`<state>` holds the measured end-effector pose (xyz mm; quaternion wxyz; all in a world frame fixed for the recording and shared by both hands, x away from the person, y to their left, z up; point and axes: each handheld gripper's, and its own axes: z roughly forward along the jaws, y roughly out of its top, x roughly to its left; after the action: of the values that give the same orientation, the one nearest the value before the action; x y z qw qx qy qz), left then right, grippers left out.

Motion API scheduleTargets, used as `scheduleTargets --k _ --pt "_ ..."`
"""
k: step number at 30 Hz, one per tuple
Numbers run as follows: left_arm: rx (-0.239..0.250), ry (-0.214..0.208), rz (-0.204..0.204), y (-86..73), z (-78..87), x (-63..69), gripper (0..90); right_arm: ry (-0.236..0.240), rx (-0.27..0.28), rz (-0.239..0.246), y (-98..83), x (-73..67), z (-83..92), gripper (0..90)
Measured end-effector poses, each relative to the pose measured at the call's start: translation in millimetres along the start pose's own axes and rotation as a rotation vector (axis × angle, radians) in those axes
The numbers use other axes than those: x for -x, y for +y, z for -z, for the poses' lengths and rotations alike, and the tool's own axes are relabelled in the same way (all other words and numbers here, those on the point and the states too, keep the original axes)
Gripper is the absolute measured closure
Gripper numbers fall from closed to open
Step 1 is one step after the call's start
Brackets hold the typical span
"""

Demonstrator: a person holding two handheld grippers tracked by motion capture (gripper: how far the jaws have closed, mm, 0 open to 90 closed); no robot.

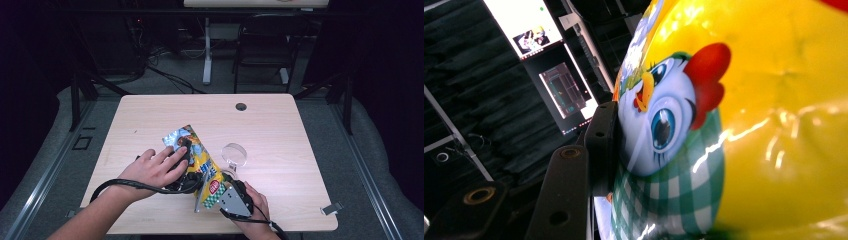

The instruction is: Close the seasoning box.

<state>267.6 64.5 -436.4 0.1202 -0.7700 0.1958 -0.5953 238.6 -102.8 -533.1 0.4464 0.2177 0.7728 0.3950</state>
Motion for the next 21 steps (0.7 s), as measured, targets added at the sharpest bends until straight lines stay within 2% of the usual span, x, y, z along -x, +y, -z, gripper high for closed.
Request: scheduleTargets --k 8,17,18,21 --pt "-0.001 0.002 -0.005 -0.6 -0.1 -0.7 60.1 0.024 0.007 -0.021 0.2 1.2 -0.4 70.5" --pt "-0.001 0.006 -0.012 -0.1 0.8 -1.9 60.2 0.024 0.005 -0.026 0.3 1.7 -0.4 70.4" --pt "-0.001 0.000 -0.001 -0.1 0.5 -1.3 60.2 0.024 0.004 -0.026 0.2 1.7 -0.5 70.5" --pt "0.002 0.007 -0.015 0.7 0.5 -2.7 60.3 0.025 0.006 -0.031 -0.4 2.0 -1.4 70.5"
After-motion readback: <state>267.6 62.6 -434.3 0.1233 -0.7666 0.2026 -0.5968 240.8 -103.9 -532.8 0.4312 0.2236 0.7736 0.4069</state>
